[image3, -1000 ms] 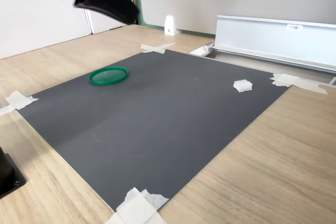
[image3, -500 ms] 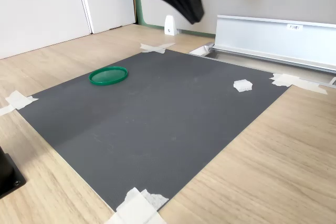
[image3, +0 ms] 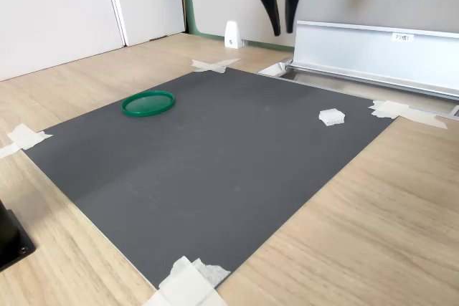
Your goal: Grasp a white terminal and put it on the green lid.
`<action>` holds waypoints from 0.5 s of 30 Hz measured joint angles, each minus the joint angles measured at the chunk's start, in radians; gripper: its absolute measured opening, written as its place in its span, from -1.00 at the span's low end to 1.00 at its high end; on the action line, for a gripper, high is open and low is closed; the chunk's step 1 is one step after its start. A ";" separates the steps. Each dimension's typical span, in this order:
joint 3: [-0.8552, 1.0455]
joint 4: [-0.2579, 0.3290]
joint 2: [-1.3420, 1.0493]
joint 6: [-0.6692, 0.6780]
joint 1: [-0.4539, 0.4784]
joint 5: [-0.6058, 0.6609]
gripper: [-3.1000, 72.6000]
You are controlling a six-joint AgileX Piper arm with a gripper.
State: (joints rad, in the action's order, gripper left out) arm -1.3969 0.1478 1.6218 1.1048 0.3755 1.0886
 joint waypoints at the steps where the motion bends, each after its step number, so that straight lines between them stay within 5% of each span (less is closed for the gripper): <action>1: -0.022 -0.002 0.014 0.000 0.000 0.009 -0.25; 8: -0.138 -0.036 0.107 0.000 0.000 0.029 0.68; 15: -0.171 -0.089 0.206 0.096 -0.017 0.026 0.93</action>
State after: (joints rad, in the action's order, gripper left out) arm -1.5676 0.0584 1.8277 1.2010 0.3584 1.1149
